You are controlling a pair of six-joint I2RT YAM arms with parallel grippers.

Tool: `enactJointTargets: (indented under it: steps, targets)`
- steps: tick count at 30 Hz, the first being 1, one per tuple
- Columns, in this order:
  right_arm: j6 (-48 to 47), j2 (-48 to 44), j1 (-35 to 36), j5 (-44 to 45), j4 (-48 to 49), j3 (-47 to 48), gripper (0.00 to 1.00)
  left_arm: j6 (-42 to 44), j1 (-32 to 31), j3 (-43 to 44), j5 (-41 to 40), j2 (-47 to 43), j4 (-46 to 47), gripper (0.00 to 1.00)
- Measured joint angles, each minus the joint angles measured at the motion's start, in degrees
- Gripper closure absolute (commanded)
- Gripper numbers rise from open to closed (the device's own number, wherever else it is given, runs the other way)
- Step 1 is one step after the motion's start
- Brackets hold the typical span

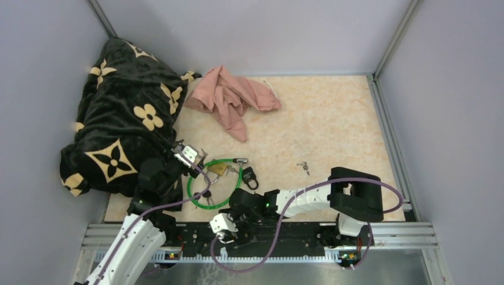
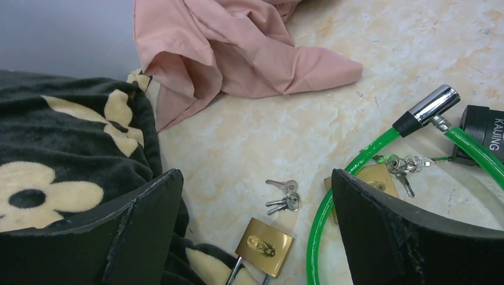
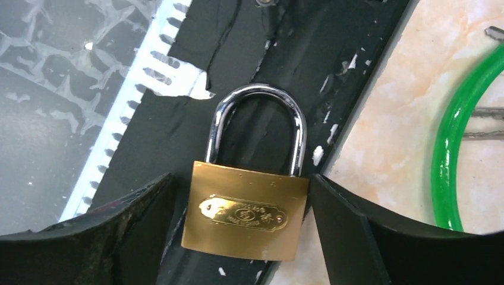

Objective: Lock with the key
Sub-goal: Reset both arms

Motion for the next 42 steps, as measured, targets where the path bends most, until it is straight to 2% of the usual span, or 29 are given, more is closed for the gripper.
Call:
enactJointTargets:
  steps: [1, 2, 6, 10, 13, 14, 15, 16, 20, 24, 27, 31, 32, 35, 38, 42]
  targets:
    - [0.31, 0.55, -0.22, 0.13, 0.09, 0.59, 0.34, -0.5, 0.42, -0.35, 0.2, -0.39, 0.02, 0.01]
    - [0.52, 0.94, -0.48, 0.22, 0.17, 0.94, 0.36, -0.81, 0.68, -0.57, 0.33, -0.57, 0.09, 0.01]
    - [2.43, 1.51, -2.71, 1.55, 0.59, 1.44, 0.36, -1.14, 1.11, -1.05, 0.66, -0.72, 0.31, 0.01]
    - [5.2, 1.42, -7.87, 4.37, 0.92, 1.38, 0.34, -1.11, 1.16, -1.2, 0.79, -0.68, 0.76, 0.01]
    - [6.45, 1.18, -11.19, 7.34, 1.2, 1.38, 0.25, -1.11, 1.16, -1.22, 0.87, -0.68, 1.07, 0.01]
    - [6.58, 1.09, -11.69, 7.76, 1.11, 1.38, 0.19, -1.11, 1.16, -1.29, 1.01, -0.68, 1.2, 0.01]
    - [6.78, 1.05, -12.04, 8.44, 1.01, 1.38, 0.07, -1.11, 1.16, -1.4, 1.07, -0.68, 1.4, 0.01]
    - [6.99, 1.05, -12.22, 9.01, 0.57, 1.38, 0.02, -1.11, 1.16, -1.57, 1.14, -0.68, 1.6, 0.01]
    - [9.44, -1.09, -12.46, 10.32, -1.22, 1.14, 0.02, -1.44, 1.22, -2.78, 1.07, -0.68, 1.86, 0.01]
    - [16.35, -14.08, -15.58, 10.1, -0.66, -1.68, 0.01, -2.4, 1.53, -4.5, 0.5, -0.68, 2.62, 0.01]
    - [24.13, -26.45, -26.1, 12.0, 0.76, -2.47, 0.02, -3.21, 1.6, -6.45, -1.46, -0.68, 5.44, 0.01]
    - [34.47, -40.76, -48.7, 19.74, 0.33, -5.81, 0.02, -4.9, 2.19, -9.35, -4.48, -0.7, 9.14, 0.01]
    - [37.31, -44.41, -56.22, 22.01, -1.07, -8.04, 0.02, -5.27, 2.27, -9.81, -5.01, -0.76, 9.66, 0.01]
    - [40.96, -49.37, -68.24, 25.33, -4.24, -13.53, 0.02, -5.92, 2.56, -10.27, -5.66, -0.83, 10.71, 0.01]
    - [43.47, -51.8, -74.03, 30.95, -6.95, -19.87, 0.02, -6.36, 2.8, -10.29, -5.95, -0.83, 11.47, 0.01]
    - [49.53, -53.31, -74.27, 39.19, -8.68, -25.46, 0.02, -6.54, 3.04, -10.54, -6.14, -0.83, 12.15, 0.01]
